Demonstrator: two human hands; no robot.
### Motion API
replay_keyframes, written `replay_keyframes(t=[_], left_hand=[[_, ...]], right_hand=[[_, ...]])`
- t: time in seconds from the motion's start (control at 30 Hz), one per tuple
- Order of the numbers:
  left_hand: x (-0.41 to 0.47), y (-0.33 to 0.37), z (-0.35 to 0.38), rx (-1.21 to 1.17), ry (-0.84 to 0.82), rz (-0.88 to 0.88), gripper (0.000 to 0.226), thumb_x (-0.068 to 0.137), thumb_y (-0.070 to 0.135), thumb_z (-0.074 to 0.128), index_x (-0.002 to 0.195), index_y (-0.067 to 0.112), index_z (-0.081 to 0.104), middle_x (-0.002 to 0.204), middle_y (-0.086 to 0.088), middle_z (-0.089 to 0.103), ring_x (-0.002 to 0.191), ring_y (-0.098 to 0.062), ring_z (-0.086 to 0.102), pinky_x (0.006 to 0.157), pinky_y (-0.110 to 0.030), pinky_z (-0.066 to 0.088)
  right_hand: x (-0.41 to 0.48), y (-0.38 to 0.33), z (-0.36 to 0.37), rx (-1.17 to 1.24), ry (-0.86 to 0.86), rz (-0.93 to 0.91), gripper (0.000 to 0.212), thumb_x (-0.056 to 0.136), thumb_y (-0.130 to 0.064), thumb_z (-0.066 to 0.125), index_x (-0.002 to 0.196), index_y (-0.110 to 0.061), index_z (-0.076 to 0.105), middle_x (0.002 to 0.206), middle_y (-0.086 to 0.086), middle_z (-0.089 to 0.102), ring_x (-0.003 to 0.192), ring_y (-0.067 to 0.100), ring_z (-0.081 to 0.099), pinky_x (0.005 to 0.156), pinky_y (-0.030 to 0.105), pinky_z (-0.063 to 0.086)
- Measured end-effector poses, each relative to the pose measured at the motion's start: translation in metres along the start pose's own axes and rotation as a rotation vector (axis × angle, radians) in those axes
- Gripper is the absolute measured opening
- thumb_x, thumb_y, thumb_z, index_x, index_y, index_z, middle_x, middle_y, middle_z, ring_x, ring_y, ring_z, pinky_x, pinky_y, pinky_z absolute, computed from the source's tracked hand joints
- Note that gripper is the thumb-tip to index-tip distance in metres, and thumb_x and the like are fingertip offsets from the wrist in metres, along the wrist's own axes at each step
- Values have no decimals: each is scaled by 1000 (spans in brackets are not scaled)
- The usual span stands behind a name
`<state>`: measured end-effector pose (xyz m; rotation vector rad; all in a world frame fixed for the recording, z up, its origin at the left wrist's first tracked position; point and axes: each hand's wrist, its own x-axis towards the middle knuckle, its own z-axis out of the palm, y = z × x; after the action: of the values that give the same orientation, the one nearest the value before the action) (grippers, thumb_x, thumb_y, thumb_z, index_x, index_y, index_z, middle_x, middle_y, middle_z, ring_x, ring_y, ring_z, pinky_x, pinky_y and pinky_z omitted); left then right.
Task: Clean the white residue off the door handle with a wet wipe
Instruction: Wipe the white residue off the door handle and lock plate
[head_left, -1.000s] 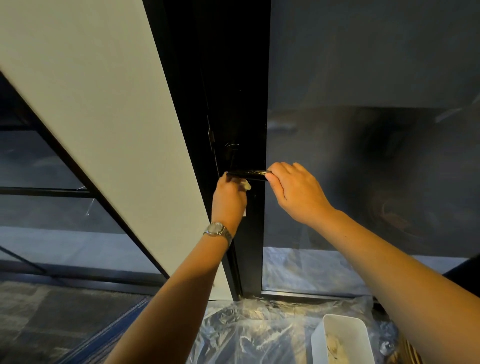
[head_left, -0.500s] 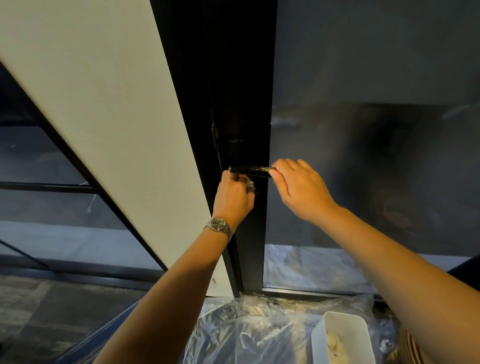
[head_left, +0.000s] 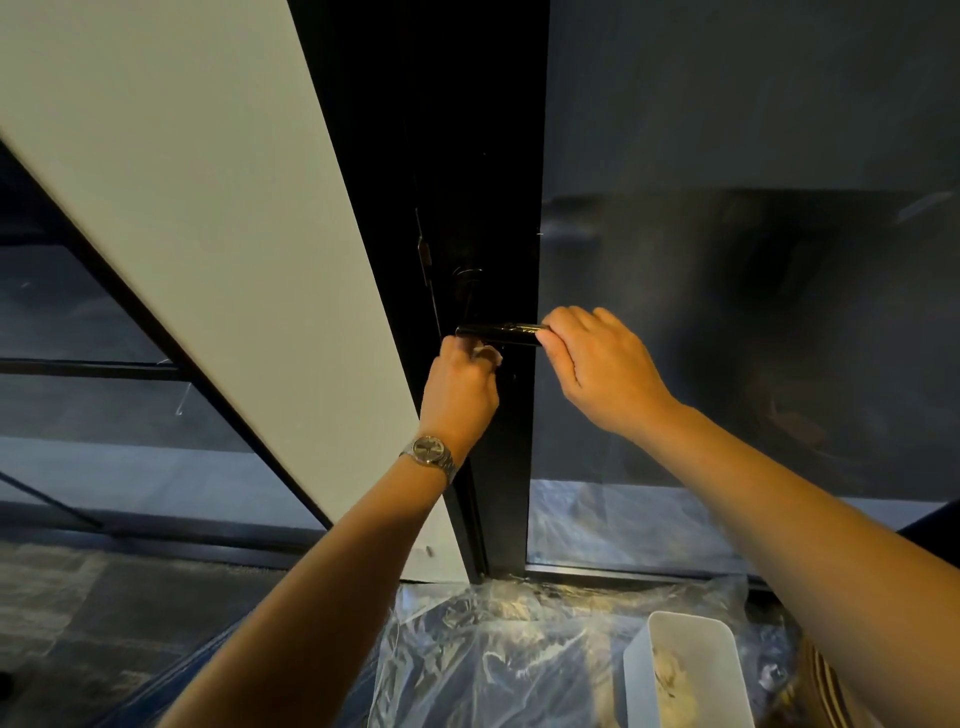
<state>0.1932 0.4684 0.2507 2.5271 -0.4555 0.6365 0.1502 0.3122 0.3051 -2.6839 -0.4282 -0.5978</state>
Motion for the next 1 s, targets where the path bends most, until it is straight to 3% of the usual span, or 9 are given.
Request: replay_keyframes(t=[0.07, 0.17, 0.23, 0.47, 0.63, 0.73, 0.87, 0.93, 1.0], left_hand=[[5, -5, -2, 18, -37, 21, 15, 84, 3, 56, 92, 3, 68, 114, -18, 57, 84, -32, 60, 73, -40, 55], [7, -1, -5, -203, 18, -235, 18, 86, 2, 51, 102, 5, 59, 115, -13, 52, 78, -25, 61, 71, -28, 55], [6, 3, -6, -259, 44, -305, 22, 87, -1, 49, 108, 2, 57, 115, -11, 52, 83, -24, 60, 73, -23, 50], [11, -7, -11, -28, -173, -75, 21, 89, 12, 48, 101, 12, 64, 116, -9, 52, 70, -20, 59, 64, -20, 45], [11, 4, -8, -19, -47, -153, 17, 85, 12, 53, 94, 5, 66, 113, -12, 56, 83, -25, 59, 66, -22, 42], [7, 15, 1, -113, 26, -281, 17, 86, 5, 50, 95, 0, 63, 120, -12, 53, 78, -20, 55, 70, -19, 41], [-1, 17, 11, -21, 28, -112, 17, 83, 1, 49, 88, -4, 65, 118, -17, 55, 105, -33, 50, 83, -32, 49], [-3, 9, 12, -23, 20, -76, 18, 85, 2, 50, 88, -3, 67, 118, -16, 55, 103, -31, 53, 82, -29, 49], [-2, 8, 12, -114, 57, -162, 17, 87, 3, 50, 91, -1, 66, 118, -13, 54, 91, -23, 58, 75, -18, 45]], right_hand=[[0, 0, 0, 6, -8, -1, 30, 99, -30, 32, 106, -12, 56, 95, 4, 60, 80, 11, 41, 65, 23, 33], [-1, -1, -1, 20, -16, 9, 31, 99, -31, 32, 107, -12, 55, 96, 4, 61, 82, 15, 46, 66, 26, 40], [0, 0, -1, 24, -15, 12, 32, 99, -31, 31, 107, -12, 55, 97, 4, 61, 85, 18, 50, 68, 29, 45], [0, 0, 0, 13, 4, -3, 30, 99, -30, 33, 105, -11, 56, 93, 4, 61, 81, 18, 49, 64, 27, 40], [-1, -1, -1, 17, -4, 2, 31, 99, -31, 31, 106, -12, 55, 94, 3, 60, 80, 12, 42, 63, 24, 35], [-1, 1, 0, 27, -1, 2, 32, 99, -31, 31, 106, -12, 55, 95, 3, 60, 80, 12, 42, 63, 24, 34], [0, 2, 1, 24, 21, -10, 33, 98, -32, 30, 103, -12, 56, 92, 3, 60, 78, 12, 41, 62, 24, 33], [-1, 2, 2, 18, 23, -11, 32, 99, -31, 31, 102, -11, 56, 91, 4, 60, 77, 12, 41, 62, 24, 32], [0, 2, 2, 16, 31, -7, 32, 99, -31, 31, 103, -11, 56, 92, 4, 60, 78, 12, 41, 62, 24, 33]])
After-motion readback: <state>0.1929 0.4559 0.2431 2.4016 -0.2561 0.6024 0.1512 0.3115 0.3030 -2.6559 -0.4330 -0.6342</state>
